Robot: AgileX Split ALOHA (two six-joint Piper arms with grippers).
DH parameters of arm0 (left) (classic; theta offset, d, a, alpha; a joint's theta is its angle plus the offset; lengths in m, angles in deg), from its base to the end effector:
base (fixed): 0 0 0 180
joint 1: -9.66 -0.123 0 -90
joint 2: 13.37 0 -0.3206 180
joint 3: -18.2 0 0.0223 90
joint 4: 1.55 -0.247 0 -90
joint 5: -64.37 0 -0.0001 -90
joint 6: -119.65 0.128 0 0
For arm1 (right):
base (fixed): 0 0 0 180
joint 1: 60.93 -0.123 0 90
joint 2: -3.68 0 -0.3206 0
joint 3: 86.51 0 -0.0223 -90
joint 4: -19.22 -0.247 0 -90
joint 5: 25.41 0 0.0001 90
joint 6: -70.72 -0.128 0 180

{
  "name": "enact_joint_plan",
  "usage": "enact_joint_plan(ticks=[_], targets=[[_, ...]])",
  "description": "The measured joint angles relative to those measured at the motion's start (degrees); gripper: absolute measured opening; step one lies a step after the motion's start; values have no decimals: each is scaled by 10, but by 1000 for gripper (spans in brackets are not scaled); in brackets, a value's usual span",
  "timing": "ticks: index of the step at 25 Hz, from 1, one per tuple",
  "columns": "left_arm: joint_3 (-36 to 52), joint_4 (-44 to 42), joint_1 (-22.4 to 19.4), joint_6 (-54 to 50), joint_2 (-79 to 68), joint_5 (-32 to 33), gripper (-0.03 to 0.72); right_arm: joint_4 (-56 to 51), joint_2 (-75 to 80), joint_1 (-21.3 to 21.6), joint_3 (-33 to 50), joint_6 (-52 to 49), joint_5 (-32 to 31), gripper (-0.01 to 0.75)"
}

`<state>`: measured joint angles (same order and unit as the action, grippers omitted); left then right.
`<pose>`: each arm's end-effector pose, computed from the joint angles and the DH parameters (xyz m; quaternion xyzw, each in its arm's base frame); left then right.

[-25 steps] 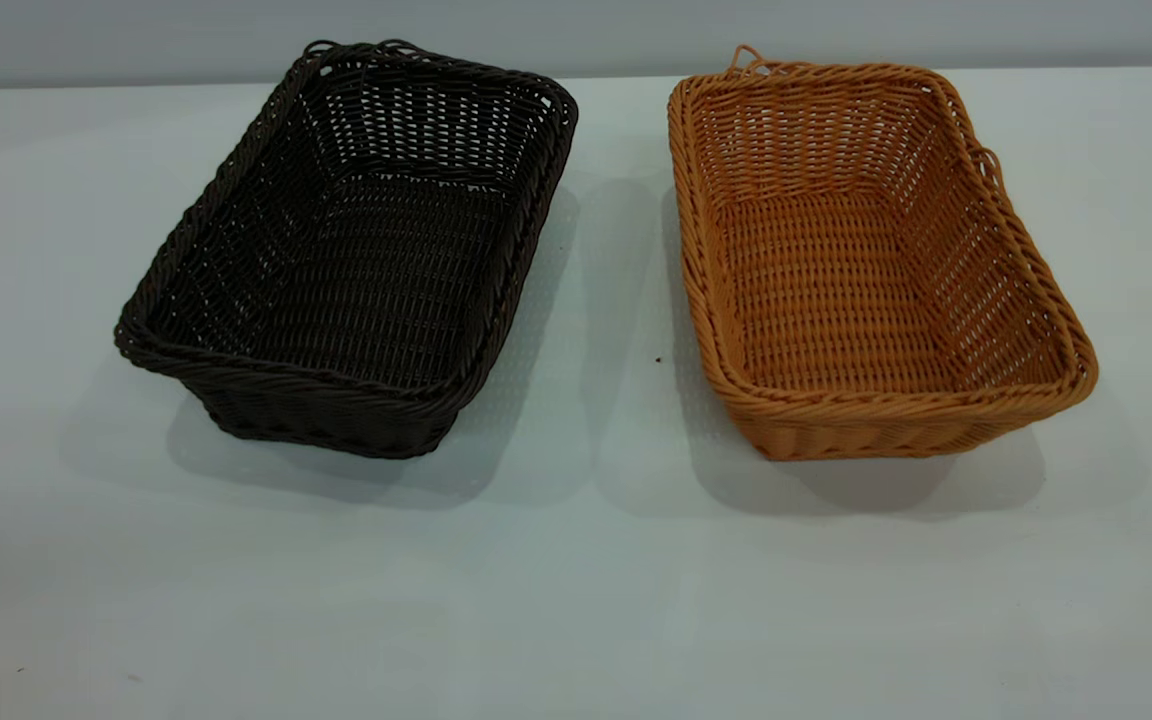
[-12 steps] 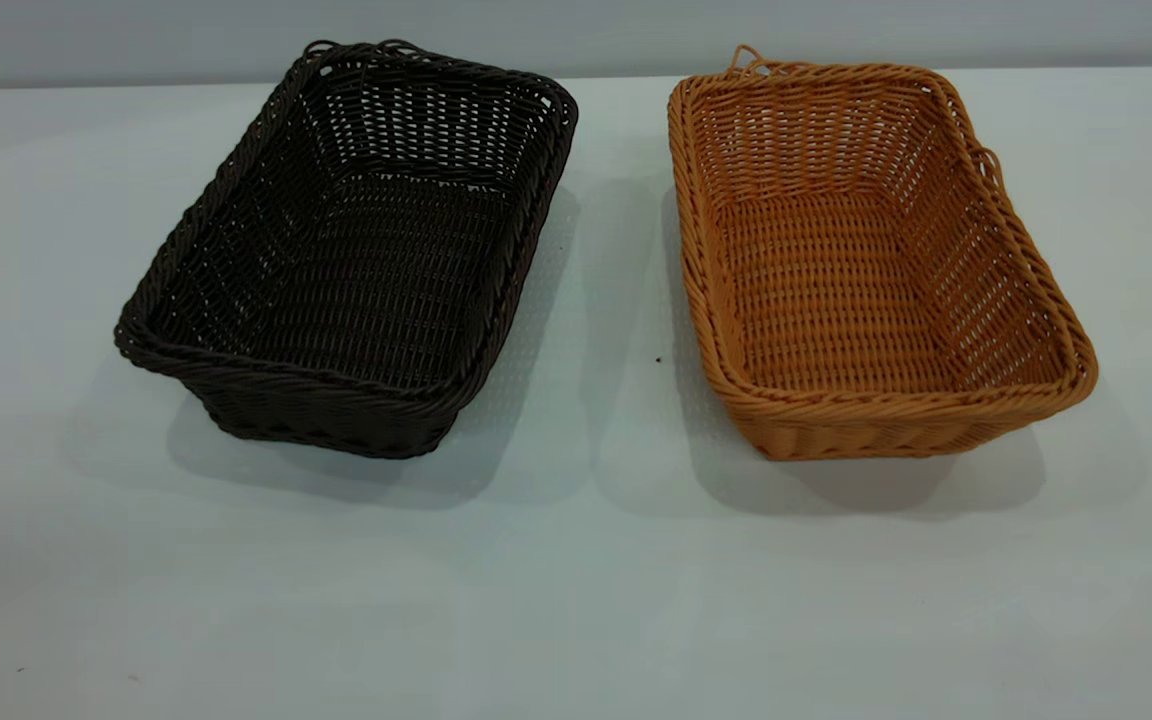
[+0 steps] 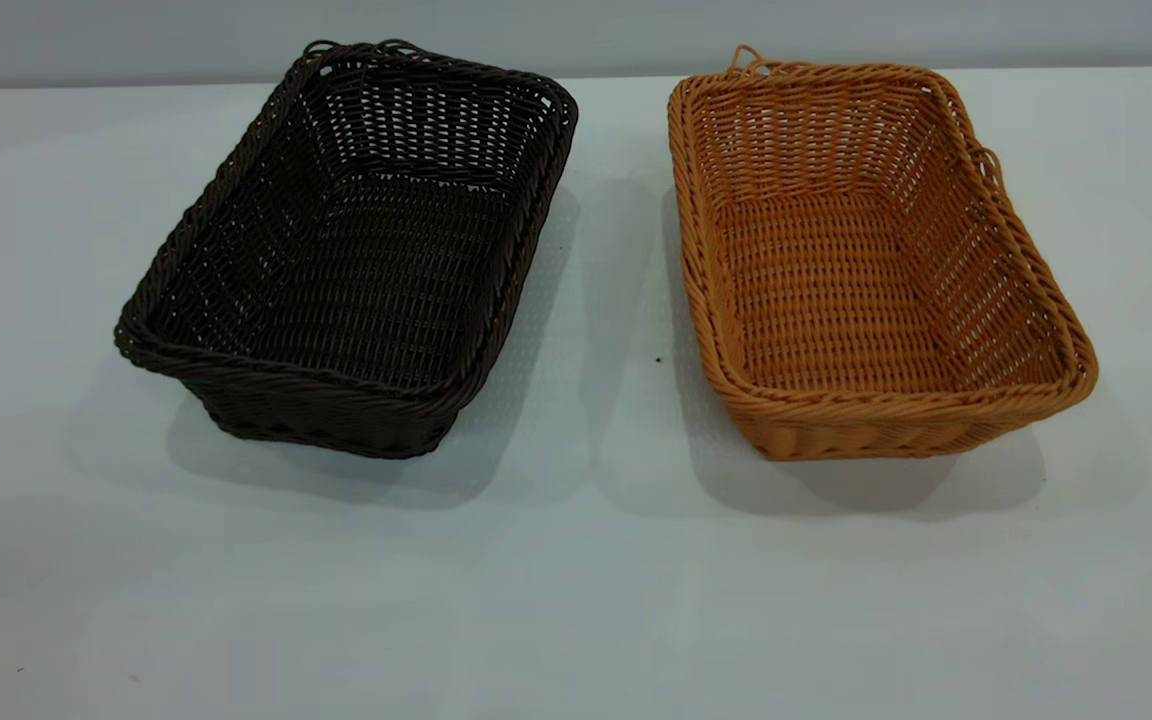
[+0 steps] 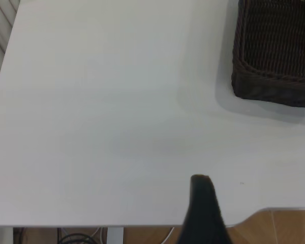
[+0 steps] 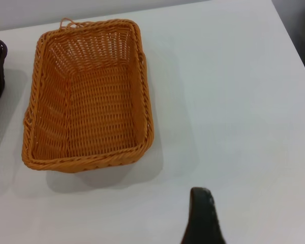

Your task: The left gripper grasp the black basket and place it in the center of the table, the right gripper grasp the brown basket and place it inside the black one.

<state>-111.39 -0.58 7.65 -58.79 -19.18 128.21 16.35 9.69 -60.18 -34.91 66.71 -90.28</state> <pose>-0.0152 -0.0025 0.2471 -0.0028 0.8663 0.0071 0.4995 -0.0143 0.0060 0.2390 0.0348 0.8757 0.0387 0.4801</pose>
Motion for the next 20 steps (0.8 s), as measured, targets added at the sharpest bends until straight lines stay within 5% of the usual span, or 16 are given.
enact_joint_plan(ticks=[20], targets=[[0,0,0,-1,0,0,487,-35,11,0,-1,15,2,396]])
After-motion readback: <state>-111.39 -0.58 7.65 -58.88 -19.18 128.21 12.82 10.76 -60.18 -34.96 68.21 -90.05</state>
